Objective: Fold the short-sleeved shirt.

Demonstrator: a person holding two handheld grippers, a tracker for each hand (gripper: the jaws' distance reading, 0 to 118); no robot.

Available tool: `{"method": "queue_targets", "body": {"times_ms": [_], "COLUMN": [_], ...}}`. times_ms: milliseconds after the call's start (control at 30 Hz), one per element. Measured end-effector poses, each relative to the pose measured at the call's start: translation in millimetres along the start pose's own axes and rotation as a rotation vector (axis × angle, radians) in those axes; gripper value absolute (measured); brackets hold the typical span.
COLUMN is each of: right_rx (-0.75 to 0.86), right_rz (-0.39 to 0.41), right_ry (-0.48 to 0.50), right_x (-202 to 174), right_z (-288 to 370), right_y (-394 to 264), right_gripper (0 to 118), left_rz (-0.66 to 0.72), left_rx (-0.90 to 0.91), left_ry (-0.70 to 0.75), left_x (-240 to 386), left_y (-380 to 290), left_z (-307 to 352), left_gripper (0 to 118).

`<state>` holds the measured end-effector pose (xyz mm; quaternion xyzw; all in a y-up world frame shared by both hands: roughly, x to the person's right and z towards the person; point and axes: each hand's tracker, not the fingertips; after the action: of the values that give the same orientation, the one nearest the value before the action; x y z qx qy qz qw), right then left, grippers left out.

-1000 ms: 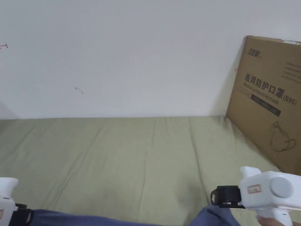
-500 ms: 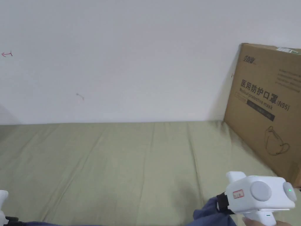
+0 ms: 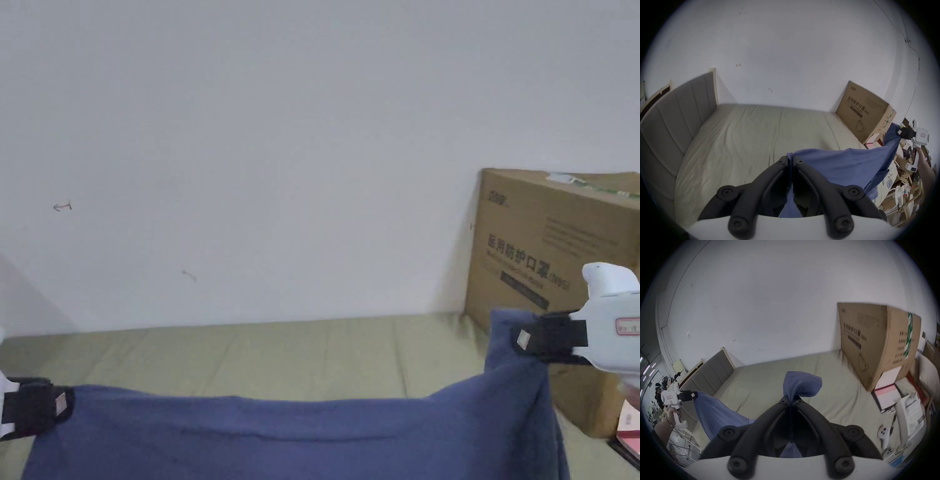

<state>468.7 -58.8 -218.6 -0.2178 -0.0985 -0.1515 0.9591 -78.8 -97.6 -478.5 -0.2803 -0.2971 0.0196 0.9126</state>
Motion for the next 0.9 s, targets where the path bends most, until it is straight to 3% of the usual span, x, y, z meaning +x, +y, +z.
{"method": "queue_targets", "body": {"times_ms": [267,433,567,800,900], "right_rx": [0.104,0.129,0.172,0.278,0.354], "right_rz": [0.017,0.019,-0.034,0.006,0.068], "right_ry": [-0.005,-0.047,-0.058,-0.12,-0.157], "right_x": [-19.9,-27.2,-27.0,-34.3,-43.0], "right_z": [26.7,-5.3,-36.2,-83.1,-88.5], "right_y": [83.1,139.9,180.9,255.8,280.6], "right_gripper": [0,0,0,0,0], "left_rz": [-0.031,-0.038,-0.014,-0.051,-0.076], "left_rx": [0.101,0.154,0.214,0.294,0.346], "left_ry": [0.012,0.048,0.087,0.14,0.181], "left_x": [15.2,16.9,13.8,19.0,20.1], "left_y": [62.8,107.8,147.8,210.2,227.9], "left_z": [34.3,13.1,-14.9,-63.8,-79.4], "left_gripper": [4,4,4,4,4]}}
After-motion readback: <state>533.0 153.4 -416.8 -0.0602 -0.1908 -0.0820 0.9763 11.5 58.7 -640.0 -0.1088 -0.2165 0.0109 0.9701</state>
